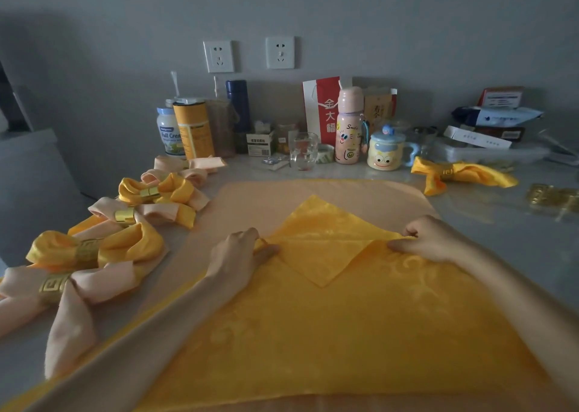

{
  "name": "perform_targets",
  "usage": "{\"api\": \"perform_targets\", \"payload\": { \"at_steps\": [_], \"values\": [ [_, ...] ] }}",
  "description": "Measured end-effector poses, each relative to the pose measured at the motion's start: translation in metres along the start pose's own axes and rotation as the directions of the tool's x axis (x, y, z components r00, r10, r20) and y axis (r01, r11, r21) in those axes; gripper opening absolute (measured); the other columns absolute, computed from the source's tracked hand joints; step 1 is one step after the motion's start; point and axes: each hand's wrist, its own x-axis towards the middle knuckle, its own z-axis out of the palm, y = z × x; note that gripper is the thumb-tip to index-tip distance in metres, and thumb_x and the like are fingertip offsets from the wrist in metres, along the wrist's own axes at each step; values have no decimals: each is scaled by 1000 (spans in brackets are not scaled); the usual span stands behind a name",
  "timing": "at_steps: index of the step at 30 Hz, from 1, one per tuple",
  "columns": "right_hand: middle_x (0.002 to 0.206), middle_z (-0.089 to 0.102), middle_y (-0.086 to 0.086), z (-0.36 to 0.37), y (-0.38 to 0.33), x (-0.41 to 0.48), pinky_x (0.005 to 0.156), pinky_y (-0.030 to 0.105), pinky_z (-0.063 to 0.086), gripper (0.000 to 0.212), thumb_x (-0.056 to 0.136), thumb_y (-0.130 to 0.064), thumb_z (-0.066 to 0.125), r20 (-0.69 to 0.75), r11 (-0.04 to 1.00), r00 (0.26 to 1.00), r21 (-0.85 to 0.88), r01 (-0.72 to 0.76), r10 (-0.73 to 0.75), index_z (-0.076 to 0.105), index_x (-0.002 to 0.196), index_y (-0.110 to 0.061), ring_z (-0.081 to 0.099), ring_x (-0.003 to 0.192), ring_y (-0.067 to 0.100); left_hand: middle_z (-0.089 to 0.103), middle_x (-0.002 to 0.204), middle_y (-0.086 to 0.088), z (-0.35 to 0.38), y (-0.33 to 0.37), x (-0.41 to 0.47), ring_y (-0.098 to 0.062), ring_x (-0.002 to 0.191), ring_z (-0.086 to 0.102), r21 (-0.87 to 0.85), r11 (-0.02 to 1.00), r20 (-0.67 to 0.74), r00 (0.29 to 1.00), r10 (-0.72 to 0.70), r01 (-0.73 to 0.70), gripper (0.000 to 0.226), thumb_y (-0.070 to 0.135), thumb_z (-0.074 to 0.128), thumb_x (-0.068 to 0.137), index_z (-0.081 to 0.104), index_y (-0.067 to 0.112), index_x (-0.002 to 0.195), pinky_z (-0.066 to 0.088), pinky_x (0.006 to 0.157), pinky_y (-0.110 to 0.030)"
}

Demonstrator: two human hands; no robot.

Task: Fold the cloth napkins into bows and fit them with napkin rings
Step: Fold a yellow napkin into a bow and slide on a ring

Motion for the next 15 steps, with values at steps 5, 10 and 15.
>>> {"api": "perform_targets", "payload": {
  "at_steps": [5, 10, 15],
  "values": [
    [76, 65, 10, -15, 29, -4, 58, 31, 38, 32, 86, -36, 64, -243, 995, 968, -64, -80, 62, 62, 78, -5, 60, 69, 22, 59, 112, -2, 15, 38, 23, -23, 103, 55, 11, 988, 24, 988, 155, -155, 39, 47, 51, 92, 55, 14, 112, 45, 79, -33],
    [125, 51, 10, -1, 27, -8, 94, 38, 41, 39, 92, -32, 54, -287, 956, 957, -272, -107, 26, 50, 126, -13, 50, 115, 28, 54, 114, -9, 32, 69, 45, -29, 107, 51, 26, 994, 14, 994, 110, -111, 25, 27, 44, 97, 54, 9, 111, 42, 79, -35],
    [153, 23, 6, 12, 15, -21, 114, 51, 6, 48, 98, -47, 31, -59, 916, 997, -402, 14, -41, 39, 138, -21, 13, 144, 25, 54, 114, -12, 40, 78, 61, -32, 103, 52, -140, 990, 11, 999, -31, 32, 24, 22, 49, 92, 58, 9, 110, 45, 77, -36]
  ]
}}
